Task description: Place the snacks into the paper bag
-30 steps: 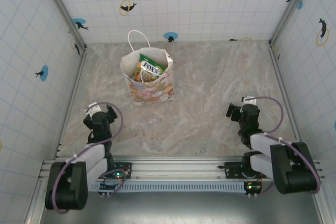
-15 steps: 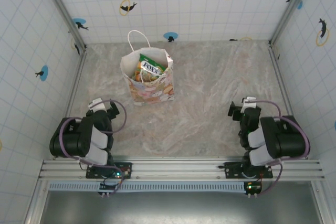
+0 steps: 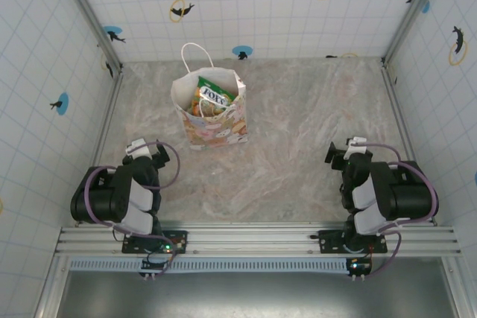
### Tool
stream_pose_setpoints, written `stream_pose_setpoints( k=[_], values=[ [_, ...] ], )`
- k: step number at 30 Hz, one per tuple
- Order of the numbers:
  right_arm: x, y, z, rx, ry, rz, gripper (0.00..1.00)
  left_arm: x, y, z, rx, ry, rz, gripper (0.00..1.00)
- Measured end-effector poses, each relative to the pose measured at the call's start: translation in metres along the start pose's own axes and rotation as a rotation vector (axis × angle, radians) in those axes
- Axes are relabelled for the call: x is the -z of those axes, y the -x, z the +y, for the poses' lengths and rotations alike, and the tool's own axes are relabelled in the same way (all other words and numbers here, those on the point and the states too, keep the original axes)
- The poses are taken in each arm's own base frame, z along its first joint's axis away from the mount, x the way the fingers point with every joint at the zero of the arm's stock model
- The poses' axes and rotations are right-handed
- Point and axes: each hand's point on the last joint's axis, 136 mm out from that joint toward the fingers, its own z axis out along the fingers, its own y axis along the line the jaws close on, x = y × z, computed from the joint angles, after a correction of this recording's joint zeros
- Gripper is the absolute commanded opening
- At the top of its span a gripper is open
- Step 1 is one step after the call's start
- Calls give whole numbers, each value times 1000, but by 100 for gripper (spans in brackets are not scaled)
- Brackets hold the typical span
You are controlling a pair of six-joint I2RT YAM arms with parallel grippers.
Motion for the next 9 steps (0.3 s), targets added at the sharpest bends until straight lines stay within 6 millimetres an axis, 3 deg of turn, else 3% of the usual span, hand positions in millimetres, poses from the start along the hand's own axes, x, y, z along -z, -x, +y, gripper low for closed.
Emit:
stream_pose_setpoints(
  k=[9],
  values=[
    [0,0,0,-3,3,0,100,0,0,0,0,0,0,98]
  ],
)
